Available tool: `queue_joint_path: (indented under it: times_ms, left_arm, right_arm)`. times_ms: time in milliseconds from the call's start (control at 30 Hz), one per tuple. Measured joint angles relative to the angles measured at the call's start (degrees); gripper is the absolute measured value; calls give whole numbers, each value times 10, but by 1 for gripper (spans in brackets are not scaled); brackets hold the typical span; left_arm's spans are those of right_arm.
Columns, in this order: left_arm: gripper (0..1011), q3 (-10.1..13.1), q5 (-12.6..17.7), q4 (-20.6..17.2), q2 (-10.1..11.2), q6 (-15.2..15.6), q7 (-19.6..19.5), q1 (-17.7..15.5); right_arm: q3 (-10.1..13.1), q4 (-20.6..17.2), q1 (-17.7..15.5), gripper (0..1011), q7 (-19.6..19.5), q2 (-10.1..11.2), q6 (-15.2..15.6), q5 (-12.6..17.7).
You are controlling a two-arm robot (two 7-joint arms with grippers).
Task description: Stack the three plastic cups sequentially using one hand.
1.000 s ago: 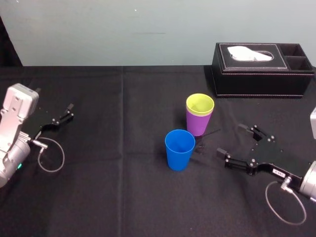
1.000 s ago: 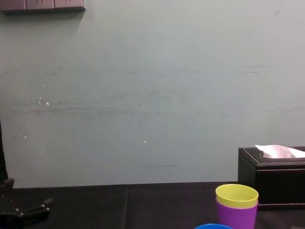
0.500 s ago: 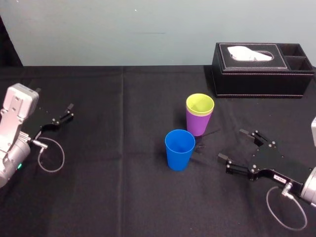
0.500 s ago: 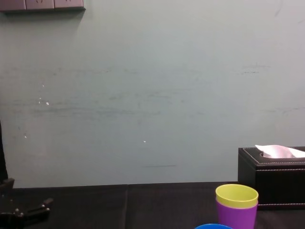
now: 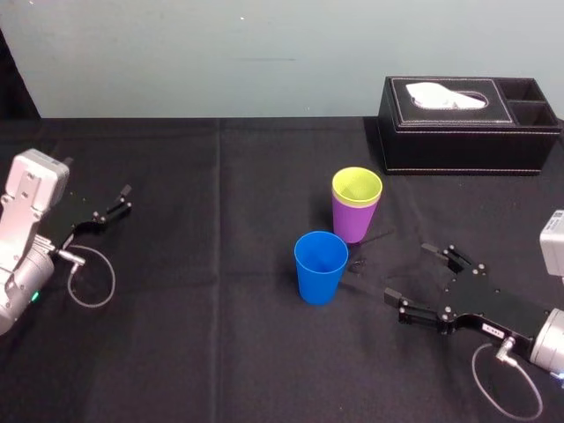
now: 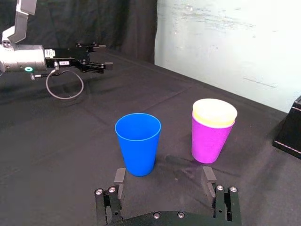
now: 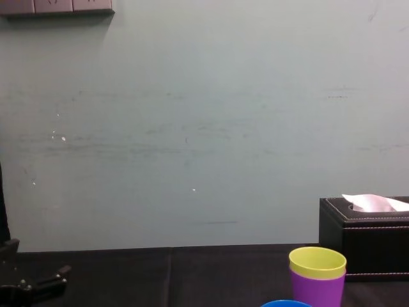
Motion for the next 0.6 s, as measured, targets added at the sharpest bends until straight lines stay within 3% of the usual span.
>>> queue_joint_path:
  times_ms: [600]
  left_arm:
    - [1012,0,0,0,0,0,0,0]
  right_arm:
    - [-16,18,16,1003,9,-8,-1,-14]
